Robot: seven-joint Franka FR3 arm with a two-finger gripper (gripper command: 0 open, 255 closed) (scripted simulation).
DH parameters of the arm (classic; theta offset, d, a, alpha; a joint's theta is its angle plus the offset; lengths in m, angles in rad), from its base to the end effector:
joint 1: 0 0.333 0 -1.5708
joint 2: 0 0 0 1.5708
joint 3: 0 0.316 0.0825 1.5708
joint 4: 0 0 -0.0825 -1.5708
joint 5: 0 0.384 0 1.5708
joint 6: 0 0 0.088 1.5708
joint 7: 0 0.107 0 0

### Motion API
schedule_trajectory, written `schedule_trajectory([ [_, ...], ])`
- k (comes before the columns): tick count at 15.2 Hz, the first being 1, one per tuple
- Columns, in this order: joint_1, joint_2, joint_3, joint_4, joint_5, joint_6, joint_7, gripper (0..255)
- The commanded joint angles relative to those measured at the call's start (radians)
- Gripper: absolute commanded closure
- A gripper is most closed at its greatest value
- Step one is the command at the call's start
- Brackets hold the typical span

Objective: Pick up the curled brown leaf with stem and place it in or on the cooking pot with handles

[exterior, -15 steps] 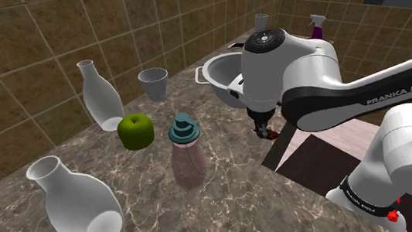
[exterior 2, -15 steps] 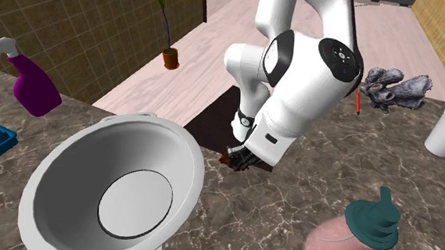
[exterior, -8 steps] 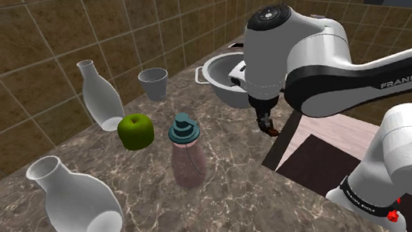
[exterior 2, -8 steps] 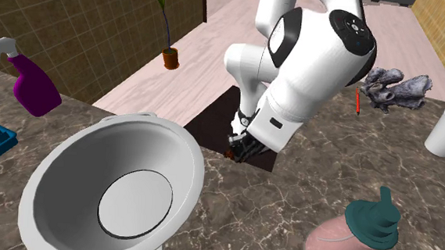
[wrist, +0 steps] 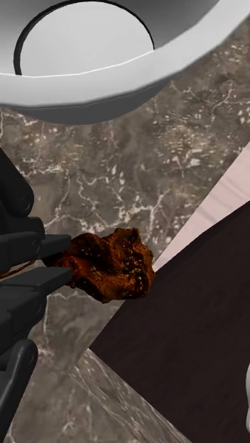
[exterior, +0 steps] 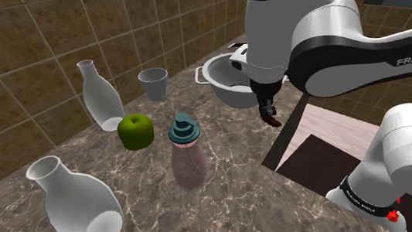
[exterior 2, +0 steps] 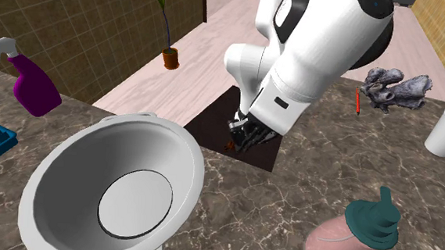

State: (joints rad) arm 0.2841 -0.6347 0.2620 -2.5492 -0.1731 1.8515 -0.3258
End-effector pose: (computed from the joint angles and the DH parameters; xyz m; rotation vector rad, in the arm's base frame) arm 0.3061 0.1743 0.4681 2.5531 1.1886 -0.0796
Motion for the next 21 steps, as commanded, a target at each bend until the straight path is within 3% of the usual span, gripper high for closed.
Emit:
schedule_trajectory([
  [1,0.001,-0.006,-0.002,0.024,0.002,-0.030,-0.007,255],
  [17,-0.009,-0.012,-0.015,0.229,-0.001,-0.232,-0.062,255],
  [21,-0.051,0.059,-0.079,0.263,-0.055,-0.178,-0.132,255],
])
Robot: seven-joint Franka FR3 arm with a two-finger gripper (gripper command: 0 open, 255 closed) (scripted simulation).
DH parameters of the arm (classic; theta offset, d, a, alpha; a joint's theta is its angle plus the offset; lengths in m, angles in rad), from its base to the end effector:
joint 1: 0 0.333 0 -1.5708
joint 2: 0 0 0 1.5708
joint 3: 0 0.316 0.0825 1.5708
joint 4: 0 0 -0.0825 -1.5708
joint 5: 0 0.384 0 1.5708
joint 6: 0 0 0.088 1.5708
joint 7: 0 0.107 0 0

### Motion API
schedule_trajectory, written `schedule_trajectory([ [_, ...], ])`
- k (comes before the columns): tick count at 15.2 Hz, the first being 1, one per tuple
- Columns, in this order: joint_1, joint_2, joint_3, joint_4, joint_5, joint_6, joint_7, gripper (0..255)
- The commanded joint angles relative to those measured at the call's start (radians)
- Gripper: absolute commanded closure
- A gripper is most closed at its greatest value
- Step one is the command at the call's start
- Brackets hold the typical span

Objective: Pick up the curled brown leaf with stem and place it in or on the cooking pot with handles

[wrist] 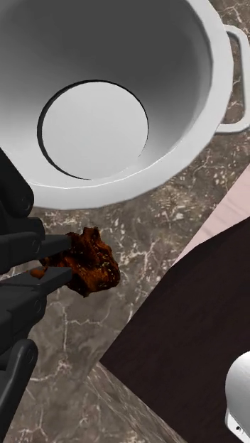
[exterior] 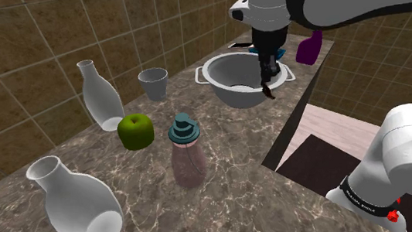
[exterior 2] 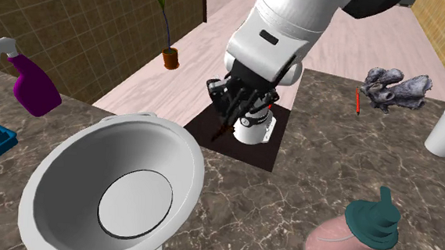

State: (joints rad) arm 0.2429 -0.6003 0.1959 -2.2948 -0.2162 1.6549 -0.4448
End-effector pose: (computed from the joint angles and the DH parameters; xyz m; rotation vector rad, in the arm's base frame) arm 0.3355 0.1485 0.5644 2.5536 1.1881 -0.0798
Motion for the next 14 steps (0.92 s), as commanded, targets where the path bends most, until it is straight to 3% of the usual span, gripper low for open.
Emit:
schedule_trajectory([
  [1,-0.020,0.044,-0.028,0.021,-0.025,0.032,-0.030,255],
  [14,-0.133,0.366,-0.194,0.279,-0.119,0.164,-0.238,255],
])
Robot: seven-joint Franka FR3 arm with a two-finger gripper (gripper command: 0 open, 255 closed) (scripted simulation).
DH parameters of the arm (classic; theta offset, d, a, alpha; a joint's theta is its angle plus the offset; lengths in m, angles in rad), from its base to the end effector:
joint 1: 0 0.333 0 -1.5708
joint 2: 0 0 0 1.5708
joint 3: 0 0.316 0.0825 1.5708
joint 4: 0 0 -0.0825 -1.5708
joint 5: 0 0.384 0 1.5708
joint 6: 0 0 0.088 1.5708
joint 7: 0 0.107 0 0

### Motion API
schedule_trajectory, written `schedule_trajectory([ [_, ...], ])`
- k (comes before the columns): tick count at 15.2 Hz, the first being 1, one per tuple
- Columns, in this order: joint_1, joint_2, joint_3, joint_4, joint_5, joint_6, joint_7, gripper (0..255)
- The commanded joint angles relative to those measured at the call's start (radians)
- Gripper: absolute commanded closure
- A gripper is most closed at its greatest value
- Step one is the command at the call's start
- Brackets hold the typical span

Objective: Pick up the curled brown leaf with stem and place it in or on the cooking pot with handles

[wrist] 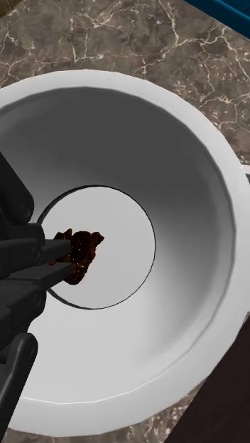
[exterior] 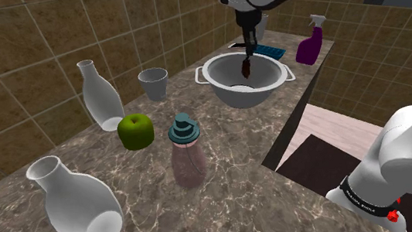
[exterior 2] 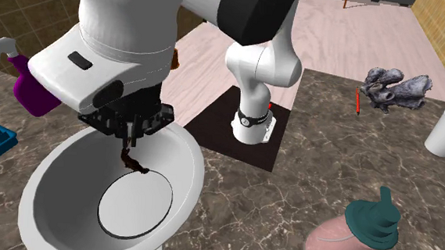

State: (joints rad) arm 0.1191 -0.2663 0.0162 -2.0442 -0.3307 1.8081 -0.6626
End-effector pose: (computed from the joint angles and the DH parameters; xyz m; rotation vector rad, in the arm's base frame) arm 0.4805 0.0388 0.5616 2.5543 1.1885 -0.0804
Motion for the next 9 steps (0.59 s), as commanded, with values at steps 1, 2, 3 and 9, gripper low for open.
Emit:
schedule_trajectory([
  [1,-0.017,0.061,-0.025,0.057,-0.007,0.017,-0.036,255],
  [2,-0.021,0.078,-0.031,0.074,-0.007,0.020,-0.046,255],
  [3,-0.021,0.078,-0.031,0.061,-0.009,0.033,-0.042,255],
  [9,-0.023,0.084,-0.034,-0.012,-0.017,0.108,-0.018,255],
])
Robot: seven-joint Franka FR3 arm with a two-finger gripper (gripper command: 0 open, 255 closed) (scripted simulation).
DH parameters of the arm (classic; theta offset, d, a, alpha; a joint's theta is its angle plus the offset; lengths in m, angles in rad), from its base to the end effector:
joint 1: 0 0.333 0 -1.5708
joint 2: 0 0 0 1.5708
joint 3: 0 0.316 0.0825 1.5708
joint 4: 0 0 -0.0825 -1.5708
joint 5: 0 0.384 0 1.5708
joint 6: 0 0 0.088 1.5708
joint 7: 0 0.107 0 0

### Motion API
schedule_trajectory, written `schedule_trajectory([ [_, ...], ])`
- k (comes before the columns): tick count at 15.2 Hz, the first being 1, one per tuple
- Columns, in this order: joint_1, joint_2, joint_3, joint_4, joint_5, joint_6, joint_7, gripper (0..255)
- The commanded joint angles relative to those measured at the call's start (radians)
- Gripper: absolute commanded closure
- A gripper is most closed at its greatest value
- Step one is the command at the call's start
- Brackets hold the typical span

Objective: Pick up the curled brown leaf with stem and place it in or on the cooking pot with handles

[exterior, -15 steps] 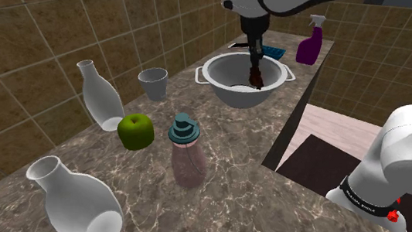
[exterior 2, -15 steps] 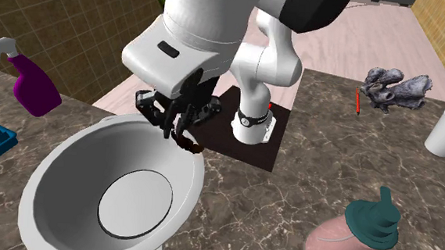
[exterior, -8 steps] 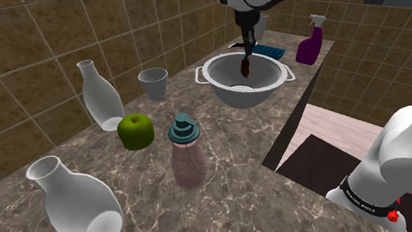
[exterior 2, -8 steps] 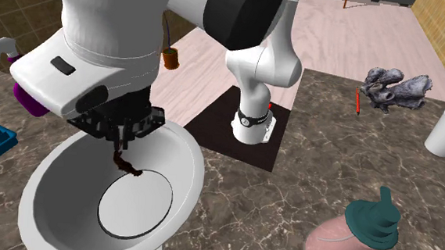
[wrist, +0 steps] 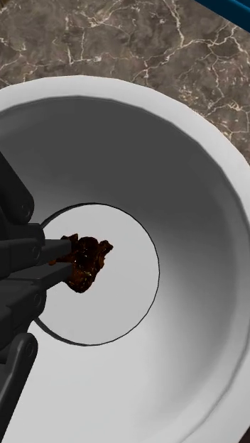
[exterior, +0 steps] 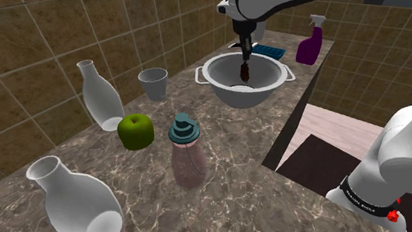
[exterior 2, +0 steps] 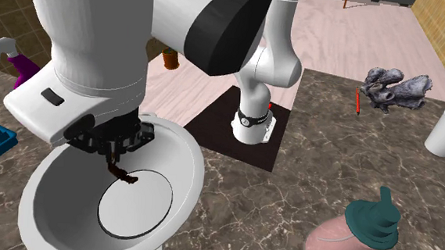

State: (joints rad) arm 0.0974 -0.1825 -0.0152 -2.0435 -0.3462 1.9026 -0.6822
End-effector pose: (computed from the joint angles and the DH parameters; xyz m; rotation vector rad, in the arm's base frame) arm 0.5093 0.0169 0.5287 2.5530 1.1887 -0.0811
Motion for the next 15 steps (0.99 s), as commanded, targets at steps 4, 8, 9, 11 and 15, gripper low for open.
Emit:
schedule_trajectory([
  [4,-0.003,0.008,-0.004,-0.058,-0.009,0.064,0.018,255],
  [8,-0.004,0.013,-0.005,-0.078,-0.013,0.088,0.026,255],
  [9,-0.004,0.013,-0.005,-0.078,-0.013,0.088,0.026,255],
  [11,-0.004,0.013,-0.005,-0.078,-0.013,0.088,0.026,255],
  [15,-0.004,0.013,-0.005,-0.078,-0.013,0.088,0.026,0],
])
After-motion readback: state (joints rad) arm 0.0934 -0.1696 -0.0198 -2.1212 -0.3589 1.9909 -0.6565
